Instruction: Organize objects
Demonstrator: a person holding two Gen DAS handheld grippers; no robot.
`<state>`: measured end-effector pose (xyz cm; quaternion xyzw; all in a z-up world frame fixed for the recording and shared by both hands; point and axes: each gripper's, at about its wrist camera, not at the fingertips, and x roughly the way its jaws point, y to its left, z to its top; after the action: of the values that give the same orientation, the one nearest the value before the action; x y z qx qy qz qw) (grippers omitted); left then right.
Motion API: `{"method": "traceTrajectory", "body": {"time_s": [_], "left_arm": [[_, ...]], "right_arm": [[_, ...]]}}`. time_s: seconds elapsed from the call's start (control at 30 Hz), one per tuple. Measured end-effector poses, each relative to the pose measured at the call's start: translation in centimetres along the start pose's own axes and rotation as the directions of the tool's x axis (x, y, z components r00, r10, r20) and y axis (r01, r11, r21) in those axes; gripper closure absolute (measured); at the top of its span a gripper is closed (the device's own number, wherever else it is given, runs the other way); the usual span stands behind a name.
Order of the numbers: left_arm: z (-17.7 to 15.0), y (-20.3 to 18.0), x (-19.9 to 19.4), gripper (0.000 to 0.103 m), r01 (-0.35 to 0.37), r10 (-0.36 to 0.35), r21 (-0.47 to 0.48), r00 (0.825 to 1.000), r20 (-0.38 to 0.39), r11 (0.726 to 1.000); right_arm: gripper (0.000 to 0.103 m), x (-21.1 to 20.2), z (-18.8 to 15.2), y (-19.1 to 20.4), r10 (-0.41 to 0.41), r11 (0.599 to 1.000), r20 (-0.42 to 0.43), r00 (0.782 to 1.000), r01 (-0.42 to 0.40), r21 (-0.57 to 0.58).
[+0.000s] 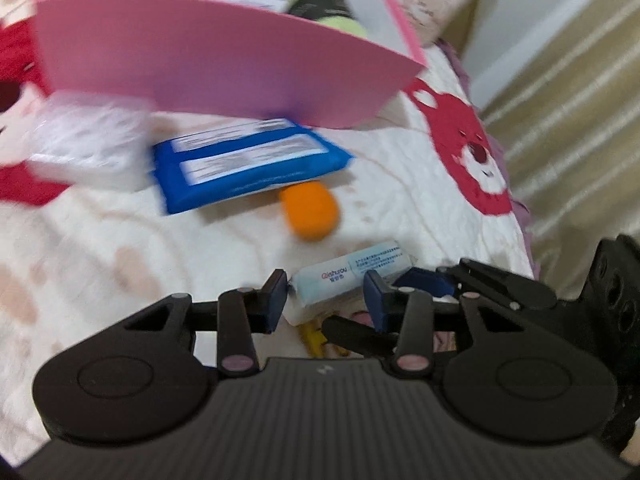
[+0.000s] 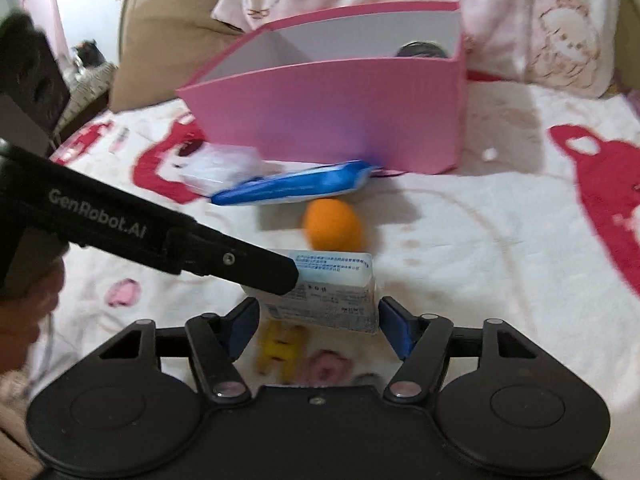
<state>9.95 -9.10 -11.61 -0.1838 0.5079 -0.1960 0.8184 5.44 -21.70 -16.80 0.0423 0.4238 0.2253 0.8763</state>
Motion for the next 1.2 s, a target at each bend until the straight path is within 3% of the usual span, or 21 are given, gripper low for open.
{"method": "traceTrajectory", "body": {"time_s": [0.1, 0.17, 0.37, 0.47, 0.53, 0.57, 0.63, 0.7, 0.77, 0.97, 1.13, 1.2], "left_arm": [[-0.1, 1.5, 0.2, 0.062, -0.053, 0.054, -0.035, 0.999, 0.009, 0.998], [-0.2, 2.1, 0.5, 0.061, -0.046, 0.047, -0.046, 0.999, 0.000, 0.998], [-0.4, 1.9, 0.8, 0.058, -0.030, 0.030, -0.005, 0.999, 0.022, 1.000], [-0.8, 1.4, 0.7, 0.057, -0.022, 0.022, 0.031, 0.999, 0.029, 0.999], [-1.1, 1.3, 0.5, 0.055, 0.003, -0.004, 0.056, 1.000, 0.016, 0.998], [-1.2, 1.2, 0.6, 0.054, 0.020, -0.020, 0.071, 1.000, 0.003, 0.997], [-1.7, 0.7, 1.2, 0.052, 0.000, 0.002, 0.117, 1.000, -0.024, 0.993], [-2.0, 0.1, 1.8, 0.054, -0.086, 0.086, 0.179, 0.996, 0.003, 0.980], [-1.7, 0.3, 2.3, 0.054, -0.100, 0.097, 0.184, 0.995, 0.024, 0.978], [-0.8, 1.5, 2.0, 0.054, -0.046, 0.041, 0.137, 0.998, 0.038, 0.990], [-0.5, 2.0, 1.8, 0.054, 0.049, -0.051, 0.063, 0.998, 0.035, 0.997], [-0.7, 1.9, 1.7, 0.054, 0.046, -0.048, 0.050, 0.998, 0.032, 0.998]], "right_arm": [[0.025, 1.6, -0.1, 1.0, -0.045, 0.999, -0.004, 0.999, 0.045, -0.023], [0.023, 2.4, -0.4, 1.6, -0.122, 0.991, -0.003, 0.993, 0.122, -0.053], [0.022, 2.2, -1.5, 2.5, -0.196, 0.979, 0.010, 0.981, 0.196, -0.060], [0.029, 1.9, -1.6, 2.6, -0.230, 0.973, -0.003, 0.973, 0.230, -0.004], [0.044, 2.0, -1.6, 3.0, -0.268, 0.963, -0.031, 0.963, 0.267, -0.023], [0.045, 1.8, -1.5, 2.9, -0.276, 0.961, -0.030, 0.961, 0.276, -0.020], [0.051, 1.6, -1.4, 2.8, -0.271, 0.963, -0.025, 0.962, 0.271, -0.002], [0.053, 1.7, -1.5, 2.8, -0.263, 0.965, -0.014, 0.965, 0.263, -0.011], [0.054, 1.9, -1.6, 2.8, -0.248, 0.968, 0.001, 0.969, 0.248, -0.027], [0.054, 2.4, -1.2, 3.0, -0.245, 0.968, 0.008, 0.969, 0.245, -0.059], [0.049, 2.2, -1.0, 3.8, -0.241, 0.967, 0.017, 0.970, 0.241, -0.084], [0.049, 2.1, -0.8, 4.2, -0.254, 0.963, 0.020, 0.967, 0.255, -0.084]]}}
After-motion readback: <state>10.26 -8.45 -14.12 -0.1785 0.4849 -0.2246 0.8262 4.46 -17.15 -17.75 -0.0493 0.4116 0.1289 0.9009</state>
